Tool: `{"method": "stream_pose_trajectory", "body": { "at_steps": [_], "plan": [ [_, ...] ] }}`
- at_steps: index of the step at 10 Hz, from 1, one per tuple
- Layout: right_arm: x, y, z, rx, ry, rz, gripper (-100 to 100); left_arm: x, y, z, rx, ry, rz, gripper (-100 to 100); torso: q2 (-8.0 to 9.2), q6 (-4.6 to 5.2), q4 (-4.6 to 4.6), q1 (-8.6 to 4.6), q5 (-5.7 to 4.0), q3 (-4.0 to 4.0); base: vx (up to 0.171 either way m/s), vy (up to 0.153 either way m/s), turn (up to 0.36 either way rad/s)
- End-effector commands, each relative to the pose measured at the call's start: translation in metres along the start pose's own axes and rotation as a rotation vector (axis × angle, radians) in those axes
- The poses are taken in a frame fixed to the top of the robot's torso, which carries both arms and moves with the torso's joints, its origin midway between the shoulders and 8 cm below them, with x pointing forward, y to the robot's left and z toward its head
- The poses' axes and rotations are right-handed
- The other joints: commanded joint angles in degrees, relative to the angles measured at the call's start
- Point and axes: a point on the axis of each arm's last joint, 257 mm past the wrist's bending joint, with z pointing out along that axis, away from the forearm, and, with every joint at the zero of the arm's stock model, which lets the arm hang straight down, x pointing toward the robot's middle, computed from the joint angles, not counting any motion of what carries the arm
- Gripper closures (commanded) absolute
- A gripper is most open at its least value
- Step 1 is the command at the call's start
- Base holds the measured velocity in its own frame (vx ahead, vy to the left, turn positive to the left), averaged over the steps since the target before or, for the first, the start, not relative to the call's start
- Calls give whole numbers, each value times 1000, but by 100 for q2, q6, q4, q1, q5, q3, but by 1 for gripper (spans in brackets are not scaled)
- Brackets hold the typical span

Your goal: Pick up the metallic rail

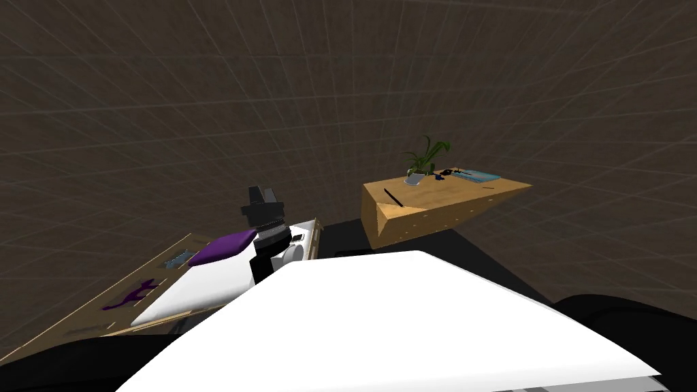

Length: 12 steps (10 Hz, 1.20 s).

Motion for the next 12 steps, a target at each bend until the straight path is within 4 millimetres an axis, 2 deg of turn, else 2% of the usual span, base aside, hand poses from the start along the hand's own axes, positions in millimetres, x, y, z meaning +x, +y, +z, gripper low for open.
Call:
{"method": "stream_pose_trajectory", "body": {
  "at_steps": [1,2,3,4,5,6,7,8,9,10,11,12],
  "plan": [
    [4,-12,-17,40,24,-8,-100,0,0,0,0,0,0,0,0,0,0,0,0,0,104,75,117],
    [11,-37,-44,109,55,-11,-100,0,0,0,0,0,0,0,5,6,0,-6,-1,2,123,96,269],
    [9,-38,-45,113,63,-20,-100,0,0,0,0,0,0,0,-1,0,0,-1,0,-1,99,86,114],
    [14,-57,-70,171,93,-24,-100,0,0,0,0,0,0,0,7,6,1,-2,0,3,129,92,253],
    [11,-62,-75,186,102,-34,-100,0,0,0,0,0,0,0,-1,1,0,-1,0,-1,113,63,106],
    [14,-81,-103,250,130,-40,-100,0,0,0,0,0,0,0,3,5,0,-8,-1,1,124,70,253],
    [11,-84,-106,258,140,-51,-100,0,0,0,0,0,0,0,-1,1,0,-7,-1,-1,108,56,112],
    [13,-99,-133,316,165,-55,-100,0,0,0,0,0,0,0,5,6,1,-10,-2,2,124,51,224],
    [8,-103,-138,328,177,-70,-100,0,0,0,0,0,0,0,1,2,0,-13,-2,0,122,29,112],
    [8,-119,-167,392,200,-76,-100,0,0,0,0,0,0,0,1,5,0,-19,-4,0,143,48,224],
    [2,-119,-169,397,213,-92,-100,0,0,0,0,0,0,0,-6,1,-2,-15,-2,-4,117,45,130],
    [-2,-133,-198,459,238,-104,-100,0,0,0,0,0,0,0,2,6,0,-13,-3,0,159,69,191]
  ]
}}
